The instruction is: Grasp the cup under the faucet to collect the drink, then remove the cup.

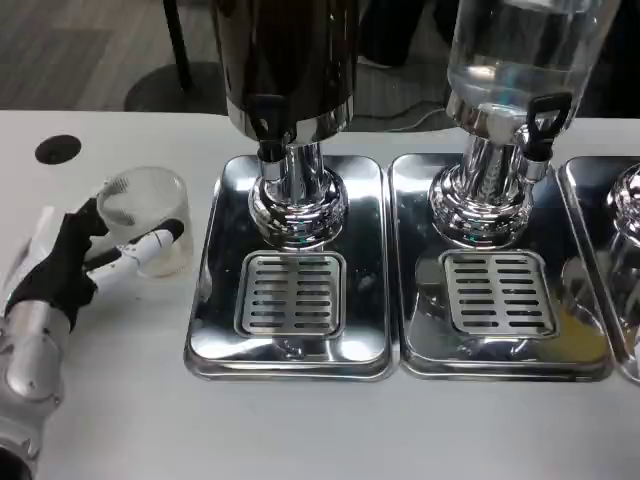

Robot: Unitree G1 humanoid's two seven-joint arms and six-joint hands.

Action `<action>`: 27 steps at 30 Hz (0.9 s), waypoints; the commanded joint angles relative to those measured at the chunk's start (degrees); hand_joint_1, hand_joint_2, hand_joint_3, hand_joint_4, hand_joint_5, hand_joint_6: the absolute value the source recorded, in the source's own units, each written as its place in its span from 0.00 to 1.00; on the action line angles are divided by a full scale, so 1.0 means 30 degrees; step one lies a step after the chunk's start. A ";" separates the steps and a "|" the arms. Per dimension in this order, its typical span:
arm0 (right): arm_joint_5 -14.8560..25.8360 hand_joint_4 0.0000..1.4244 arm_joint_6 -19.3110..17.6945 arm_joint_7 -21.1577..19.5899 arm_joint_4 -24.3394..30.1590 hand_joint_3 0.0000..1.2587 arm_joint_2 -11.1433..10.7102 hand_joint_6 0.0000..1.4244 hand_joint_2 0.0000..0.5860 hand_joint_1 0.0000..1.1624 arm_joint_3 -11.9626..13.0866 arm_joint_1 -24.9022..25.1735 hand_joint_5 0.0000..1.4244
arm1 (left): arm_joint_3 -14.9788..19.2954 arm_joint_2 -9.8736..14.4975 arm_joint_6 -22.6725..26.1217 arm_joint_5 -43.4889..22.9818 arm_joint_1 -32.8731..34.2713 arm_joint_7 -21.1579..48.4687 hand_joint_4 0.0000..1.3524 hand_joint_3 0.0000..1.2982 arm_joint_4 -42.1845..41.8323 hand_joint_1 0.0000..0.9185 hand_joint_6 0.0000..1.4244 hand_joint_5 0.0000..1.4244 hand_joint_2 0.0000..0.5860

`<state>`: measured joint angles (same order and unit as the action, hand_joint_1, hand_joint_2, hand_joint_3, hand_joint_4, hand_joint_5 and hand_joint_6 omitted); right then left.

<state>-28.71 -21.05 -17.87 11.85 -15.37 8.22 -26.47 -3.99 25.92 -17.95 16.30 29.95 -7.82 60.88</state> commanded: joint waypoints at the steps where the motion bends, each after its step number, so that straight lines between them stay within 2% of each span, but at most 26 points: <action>1: 0.0093 0.18 -0.0278 0.0050 0.0327 0.31 0.0082 0.11 0.99 0.46 0.0122 0.0032 0.14 | 0.0135 0.0097 -0.0343 -0.0072 -0.0141 -0.0155 0.30 0.19 -0.0103 0.40 0.15 0.16 0.28; 5: 0.0073 0.18 -0.0257 0.0062 0.0349 0.31 0.0092 0.11 0.99 0.46 0.0107 0.0095 0.14 | 0.0160 0.0155 -0.0421 0.0035 -0.0253 -0.0348 0.33 0.27 -0.0192 0.39 0.15 0.18 0.29; 10: 0.0054 0.18 -0.0244 0.0078 0.0349 0.31 0.0114 0.11 0.99 0.46 0.0066 0.0164 0.14 | 0.0322 0.0230 -0.0487 -0.0040 -0.0390 -0.0658 0.36 0.31 -0.0324 0.39 0.16 0.20 0.31; 27: 0.0015 0.18 -0.0323 0.0101 0.0492 0.31 0.0292 0.11 0.99 0.46 0.0110 -0.0059 0.14 | 0.0602 0.0287 -0.0537 -0.0078 -0.0875 -0.1374 0.37 0.32 -0.1079 0.38 0.16 0.22 0.31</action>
<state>-28.76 -21.05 -17.72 12.50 -14.49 8.21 -26.27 -2.83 26.10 -18.94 16.31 27.81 -10.79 58.84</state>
